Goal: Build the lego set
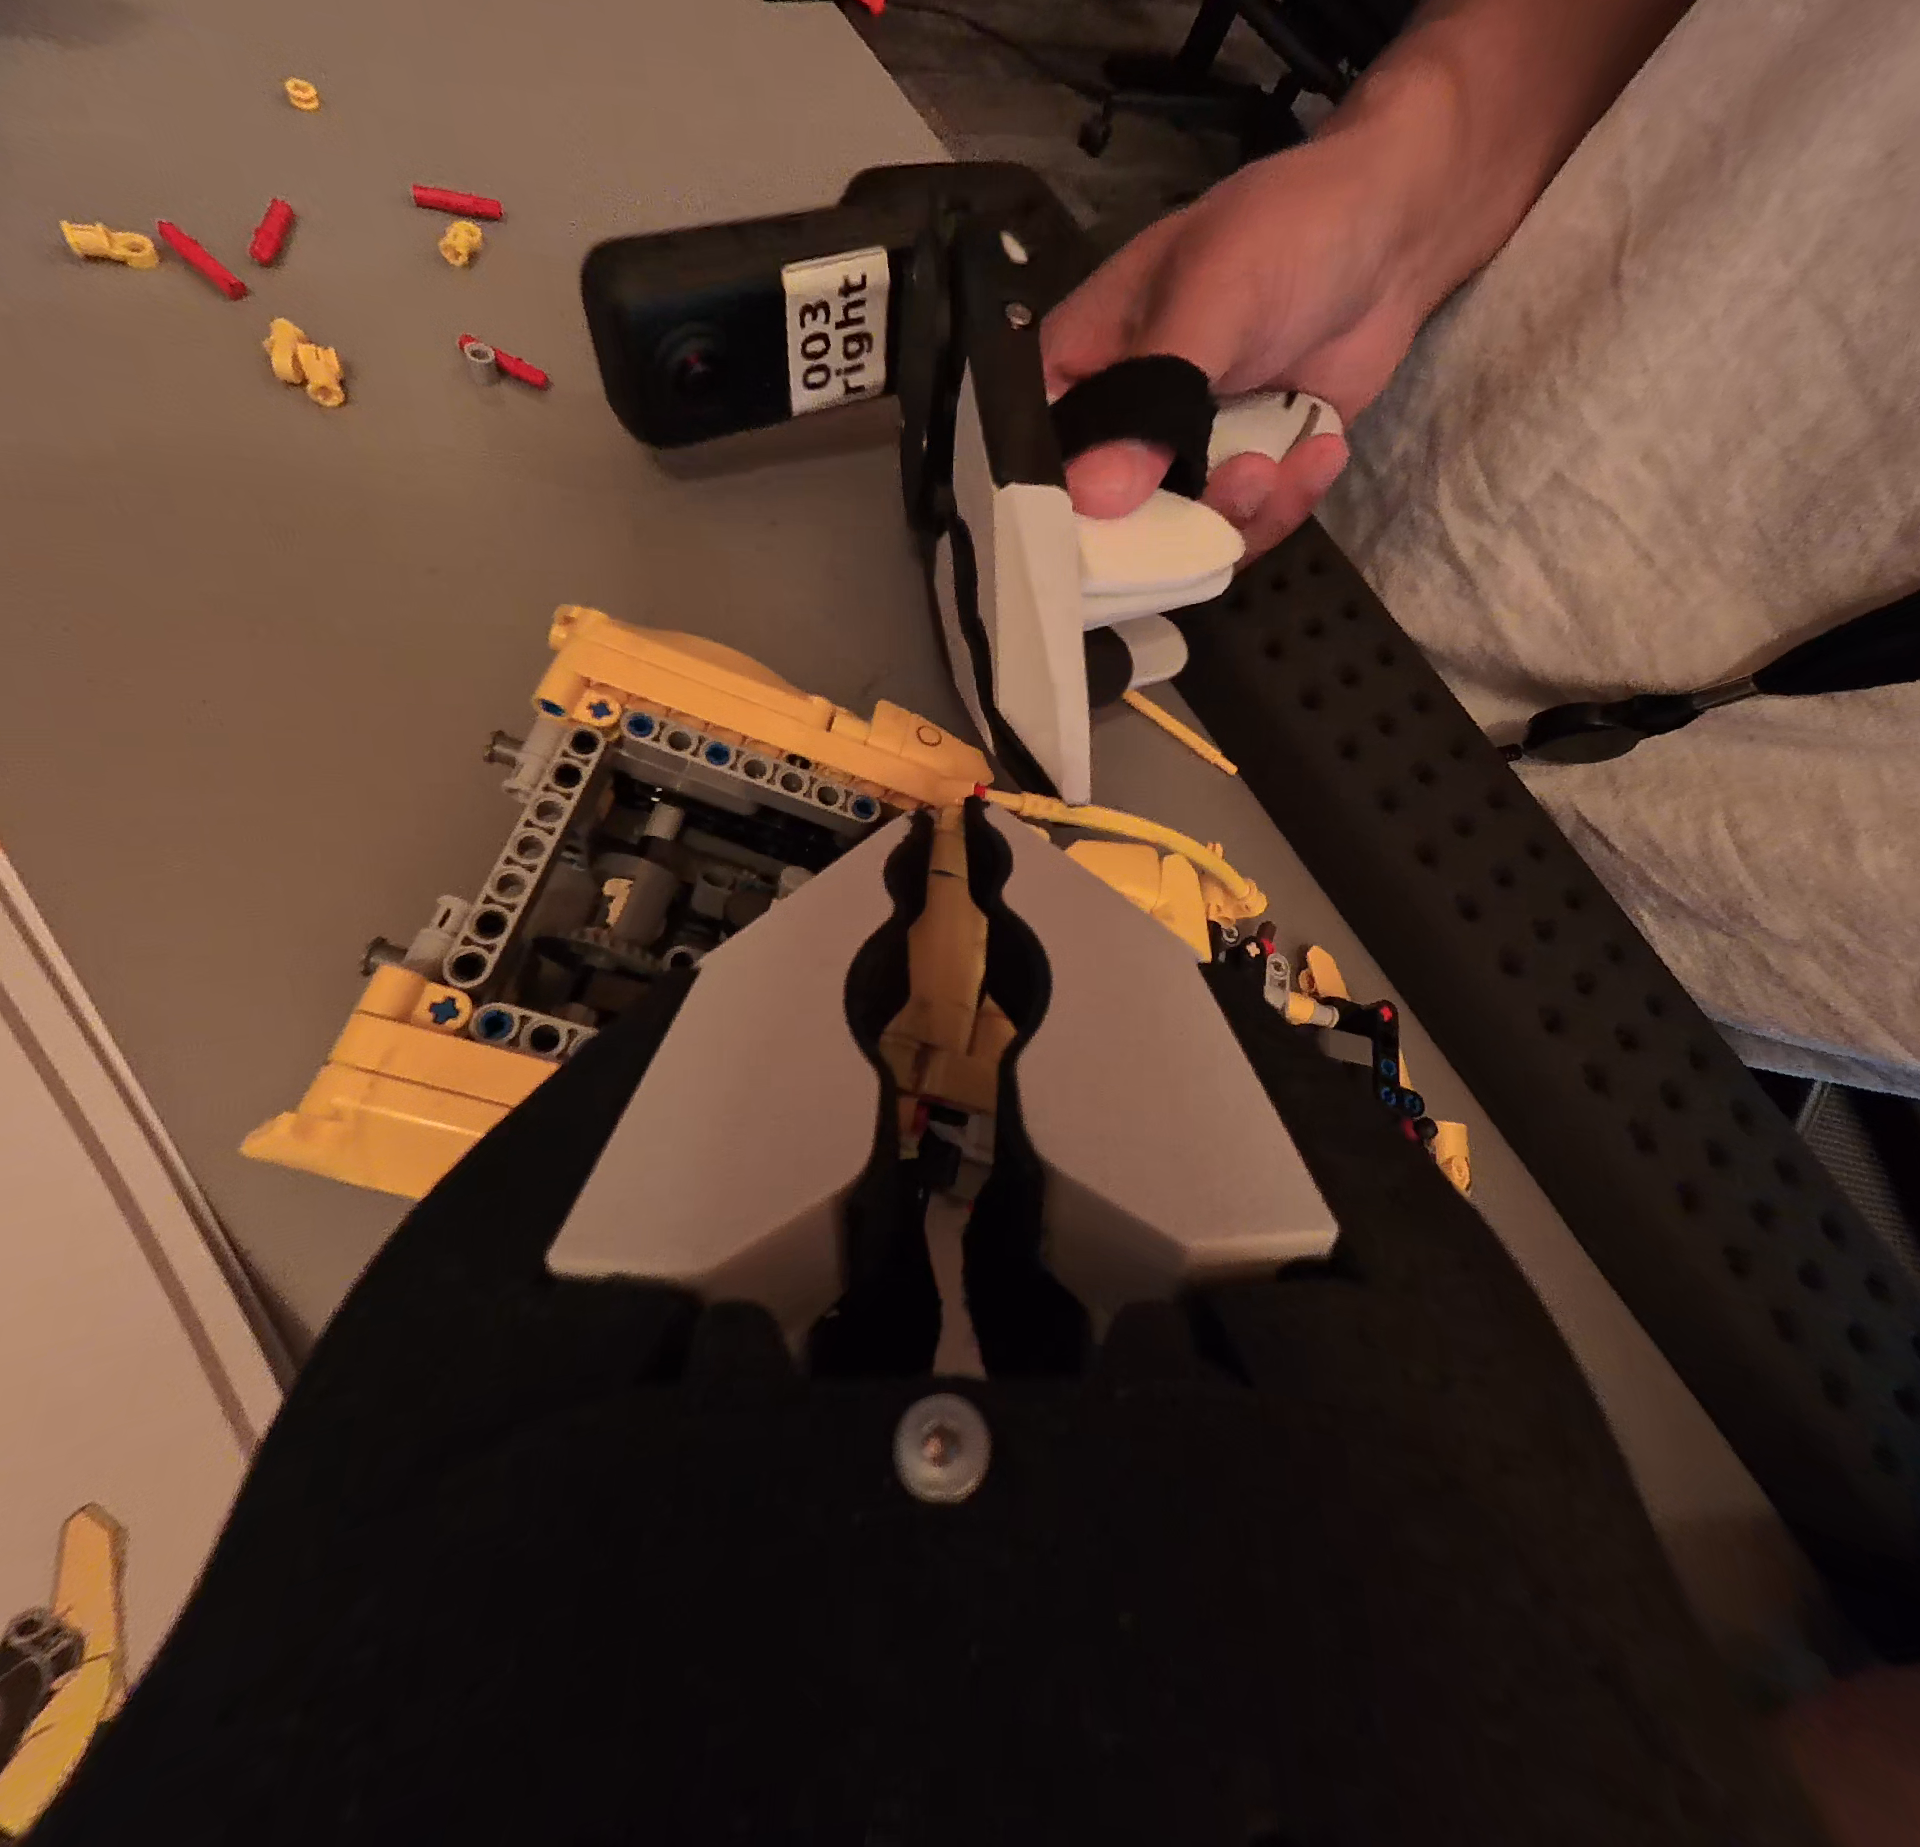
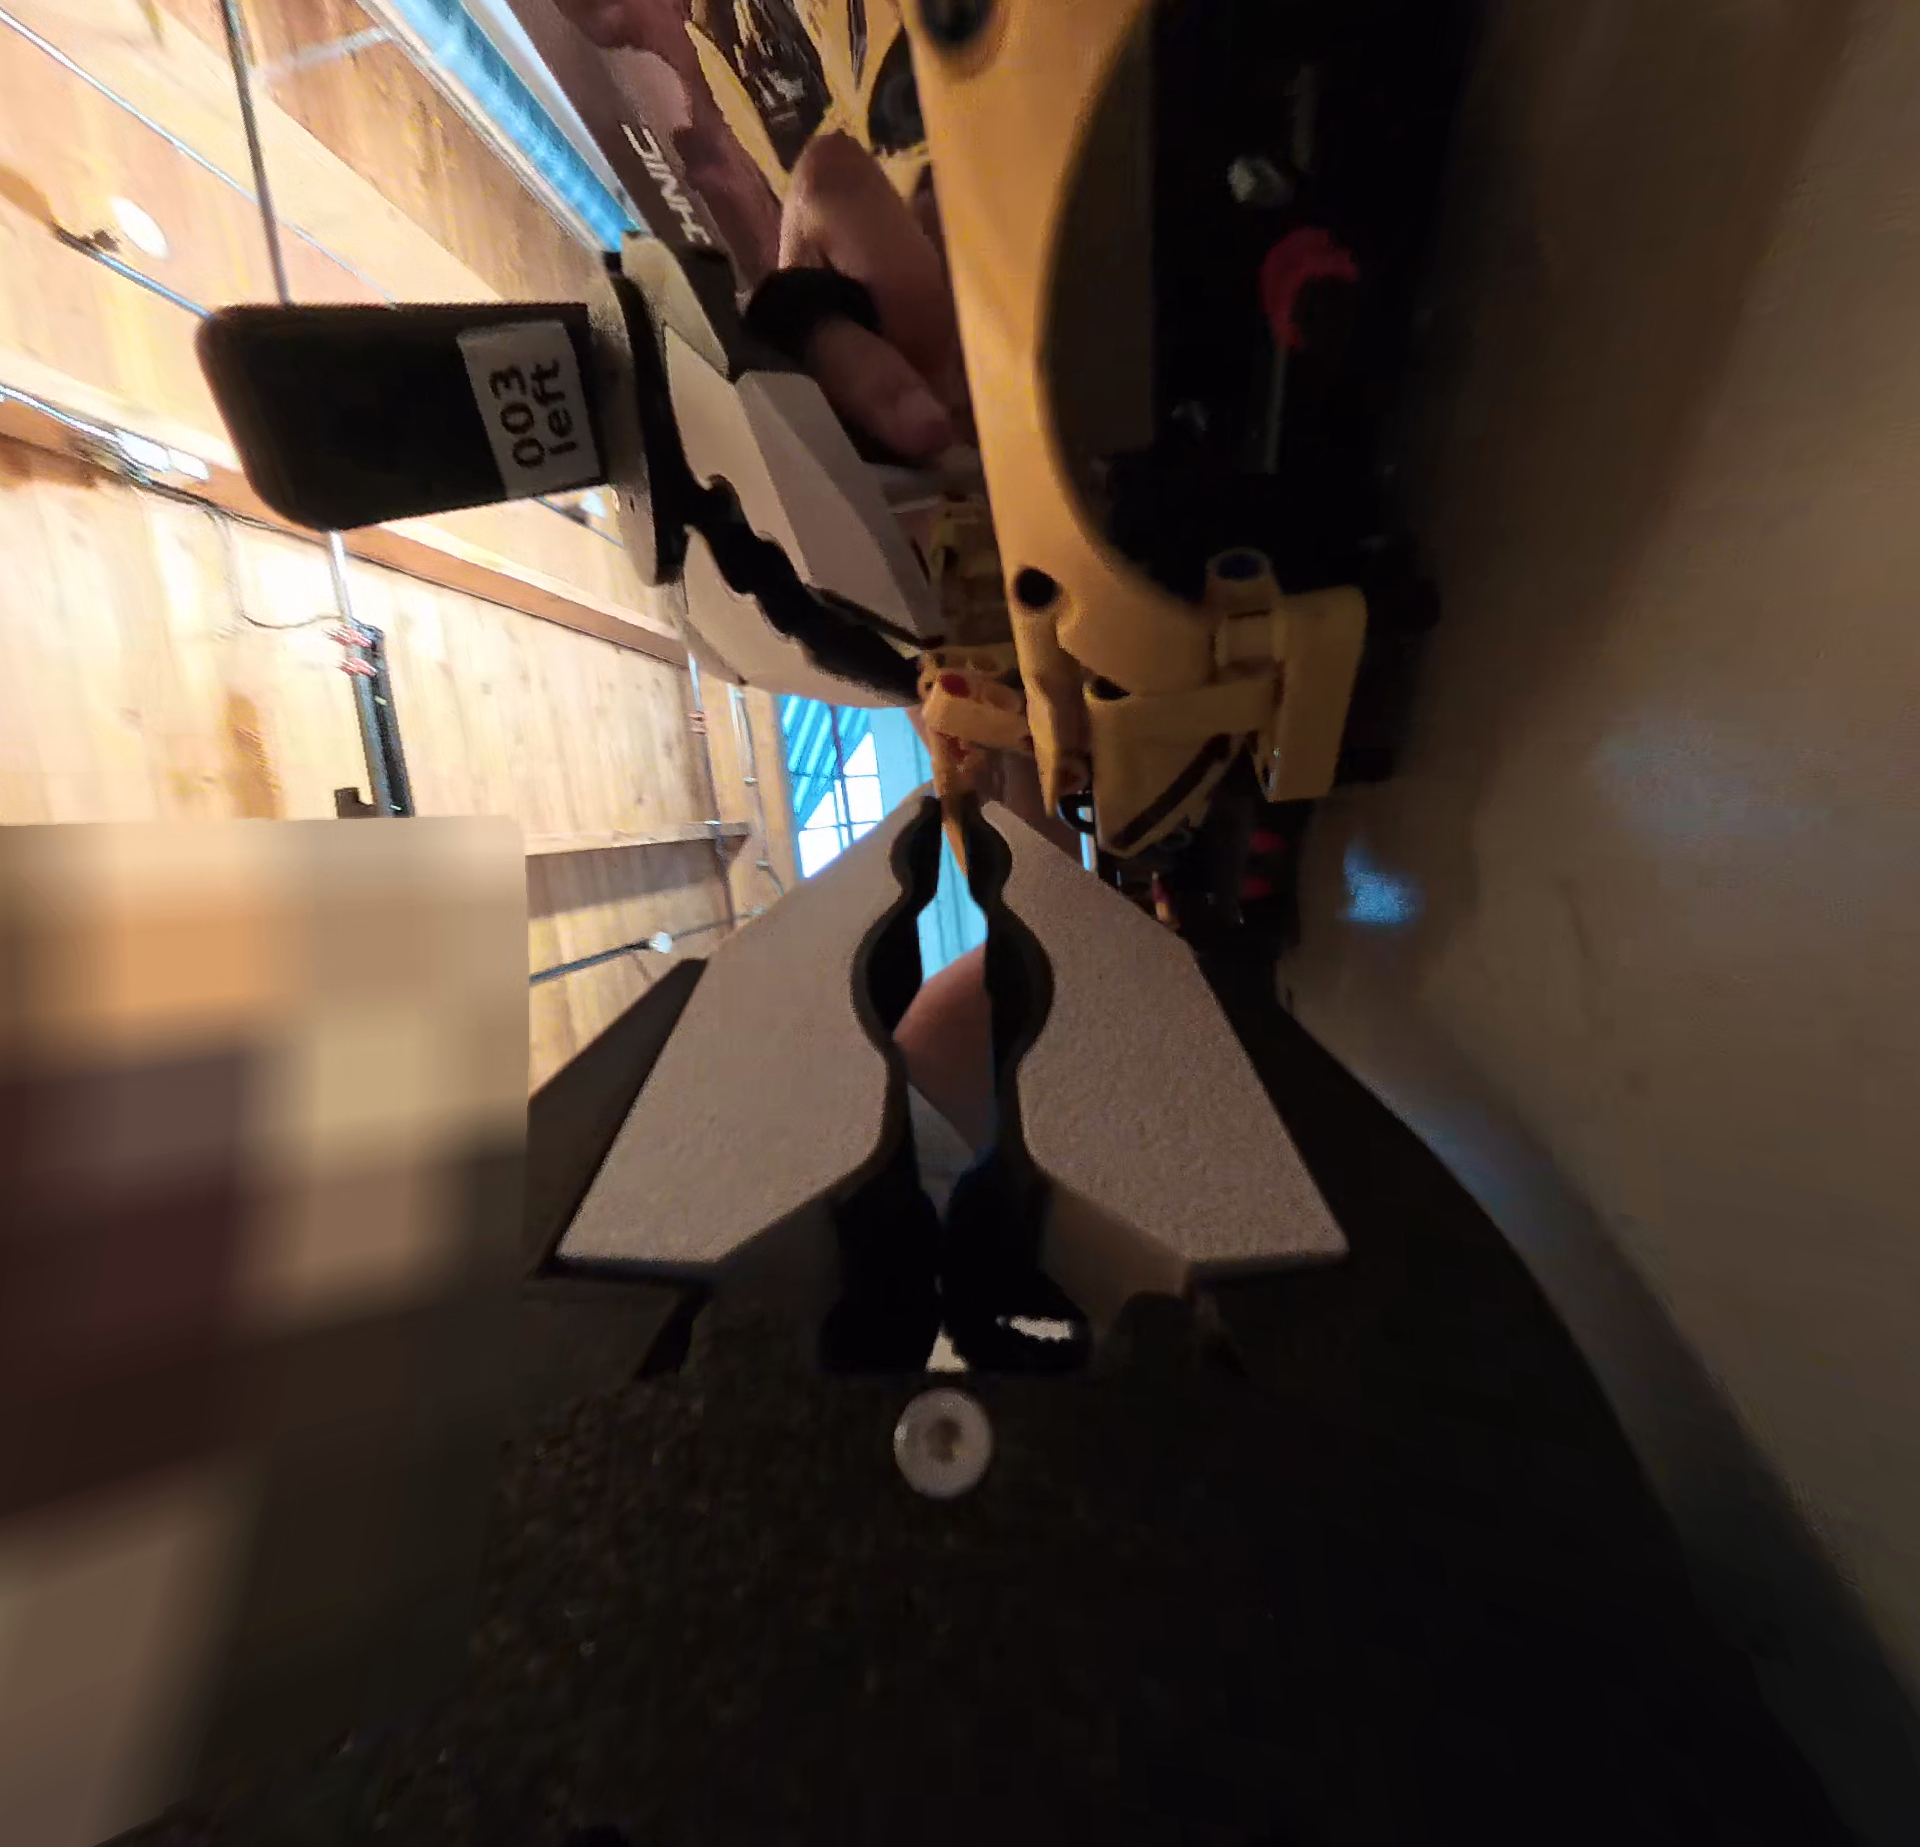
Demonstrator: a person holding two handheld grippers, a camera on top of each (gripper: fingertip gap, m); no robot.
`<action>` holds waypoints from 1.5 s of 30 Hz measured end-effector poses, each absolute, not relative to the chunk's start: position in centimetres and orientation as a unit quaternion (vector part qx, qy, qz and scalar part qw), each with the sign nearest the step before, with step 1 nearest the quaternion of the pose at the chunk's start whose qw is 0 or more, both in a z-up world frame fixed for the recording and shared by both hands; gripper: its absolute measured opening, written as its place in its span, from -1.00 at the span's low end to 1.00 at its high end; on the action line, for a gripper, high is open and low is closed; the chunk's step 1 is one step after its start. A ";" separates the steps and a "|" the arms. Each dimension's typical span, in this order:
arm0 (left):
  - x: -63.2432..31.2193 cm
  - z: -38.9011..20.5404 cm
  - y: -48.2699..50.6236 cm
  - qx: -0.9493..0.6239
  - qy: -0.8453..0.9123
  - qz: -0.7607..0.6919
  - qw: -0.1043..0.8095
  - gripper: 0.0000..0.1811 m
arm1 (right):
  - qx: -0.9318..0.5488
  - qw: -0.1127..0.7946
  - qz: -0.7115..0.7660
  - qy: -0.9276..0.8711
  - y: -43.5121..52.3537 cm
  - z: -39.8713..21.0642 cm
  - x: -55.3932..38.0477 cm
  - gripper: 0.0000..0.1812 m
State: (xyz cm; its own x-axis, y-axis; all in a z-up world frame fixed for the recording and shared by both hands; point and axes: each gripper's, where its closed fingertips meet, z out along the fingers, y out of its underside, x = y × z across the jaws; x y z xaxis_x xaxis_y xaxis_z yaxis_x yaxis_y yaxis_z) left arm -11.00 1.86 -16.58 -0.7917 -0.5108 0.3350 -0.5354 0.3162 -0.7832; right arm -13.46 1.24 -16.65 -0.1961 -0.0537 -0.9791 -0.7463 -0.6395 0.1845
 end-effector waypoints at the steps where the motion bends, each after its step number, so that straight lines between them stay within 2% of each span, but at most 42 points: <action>1: -11.0 -16.6 1.9 0.322 -0.811 0.488 0.013 -0.93 | -0.577 0.249 0.696 0.347 1.3 -16.6 -13.5 -0.97; 3: -10.8 -16.5 1.9 0.324 -0.810 0.489 0.018 -0.92 | -0.582 0.256 0.690 0.347 1.4 -16.6 -13.5 -0.97; 6: -10.0 -16.6 2.2 0.345 -0.800 0.490 0.025 -0.79 | -0.579 0.258 0.690 0.350 1.4 -16.7 -13.2 -0.97; 11: -8.7 -14.7 2.2 0.365 -0.750 0.550 0.034 -0.80 | -0.577 0.262 0.689 0.351 1.3 -16.7 -13.0 -0.97; 17: -9.7 -16.2 1.3 0.365 -0.762 0.530 0.076 -0.80 | -0.579 0.266 0.687 0.349 1.3 -16.8 -13.0 -0.97; 23: -10.3 -16.1 1.0 0.352 -0.759 0.540 0.091 -0.83 | -0.580 0.274 0.681 0.353 1.4 -16.8 -12.9 -0.97; 27: -10.4 -15.3 1.3 0.333 -0.739 0.581 0.070 -0.86 | -0.564 0.284 0.679 0.375 1.6 -16.8 -12.3 -0.97; 31: -10.3 -15.3 1.6 0.334 -0.730 0.594 0.046 -1.00 | -0.551 0.298 0.672 0.394 1.6 -16.9 -11.7 -0.98; 37: -9.5 -15.5 1.8 0.348 -0.733 0.583 0.034 -1.00 | -0.548 0.303 0.671 0.396 1.5 -16.9 -11.1 -0.97; 38: -9.2 -15.1 2.0 0.356 -0.724 0.590 0.037 -0.96 | -0.553 0.305 0.668 0.393 1.5 -16.9 -11.0 -0.98; 40: -8.3 -14.8 2.5 0.377 -0.714 0.589 0.038 -0.72 | -0.558 0.305 0.667 0.389 1.5 -16.8 -11.1 -0.97; 45: -8.9 -15.8 1.6 0.363 -0.750 0.549 0.066 -0.69 | -0.550 0.299 0.675 0.390 1.6 -16.8 -11.1 -0.97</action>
State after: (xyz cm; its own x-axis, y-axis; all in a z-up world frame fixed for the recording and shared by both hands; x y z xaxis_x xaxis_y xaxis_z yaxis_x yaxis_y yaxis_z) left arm -8.89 1.57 -15.84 -0.7271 -0.4724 0.4981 -0.6175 0.1332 -0.7752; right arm -11.09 1.59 -16.82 -0.2154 -0.0265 -0.9762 -0.8332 -0.5164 0.1979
